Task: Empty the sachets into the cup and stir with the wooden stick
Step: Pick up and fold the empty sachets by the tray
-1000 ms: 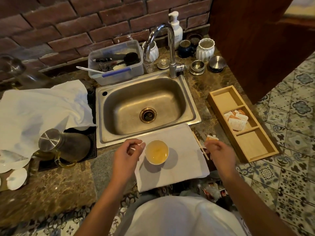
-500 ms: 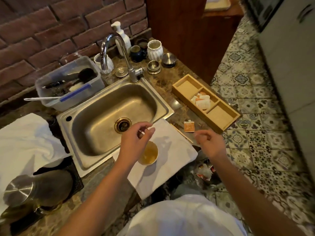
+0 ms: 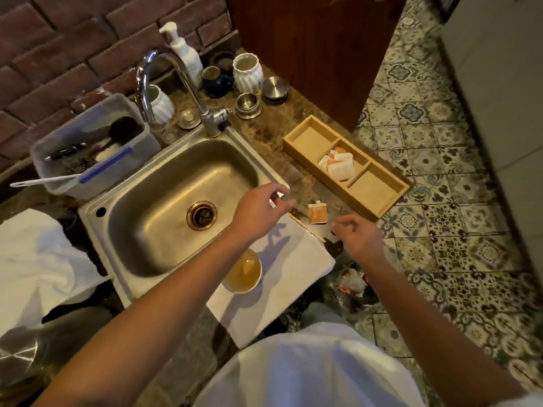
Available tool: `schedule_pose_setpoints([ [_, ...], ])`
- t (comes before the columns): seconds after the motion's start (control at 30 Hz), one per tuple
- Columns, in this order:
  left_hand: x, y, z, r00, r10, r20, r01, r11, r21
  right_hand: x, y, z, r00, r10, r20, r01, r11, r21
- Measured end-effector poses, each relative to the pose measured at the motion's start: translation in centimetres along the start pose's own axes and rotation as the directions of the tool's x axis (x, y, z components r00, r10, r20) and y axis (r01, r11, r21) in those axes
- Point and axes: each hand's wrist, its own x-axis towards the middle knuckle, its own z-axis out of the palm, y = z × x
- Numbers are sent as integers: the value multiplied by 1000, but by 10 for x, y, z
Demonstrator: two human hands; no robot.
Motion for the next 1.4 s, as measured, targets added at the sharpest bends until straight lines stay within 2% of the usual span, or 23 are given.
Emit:
schedule_pose_setpoints([
  [0.13, 37, 0, 27, 996, -38, 86, 26, 991, 133, 28, 3, 5, 996, 41, 78, -33, 995, -95],
  [0.23, 64, -7, 47, 975, -117, 188, 75, 974, 213, 53, 6, 13, 990, 58, 129, -36, 985, -166],
  [0.33, 86, -17, 62, 945, -199, 258, 138, 962, 236, 67, 7, 18, 984, 64, 165, -27, 975, -221],
  [0.5, 106, -36, 84, 930, -267, 254, 222, 956, 193, 80, 8, 19, 974, 66, 219, -4, 963, -270],
  [0.63, 108, -48, 96, 914, -282, 291, 254, 958, 132, 88, 9, 17, 965, 68, 255, 2, 964, -265],
  [0.77, 109, -47, 102, 926, -269, 265, 246, 962, 118, 89, 11, 19, 962, 81, 260, -15, 969, -245],
  [1.07, 104, -46, 107, 934, -256, 251, 235, 966, 112, 86, 16, 27, 970, 0, 244, 52, 977, -208],
  [1.4, 91, -44, 108, 945, -171, 279, 174, 985, 17, 74, 18, 23, 964, -4, 265, -7, 999, 43],
])
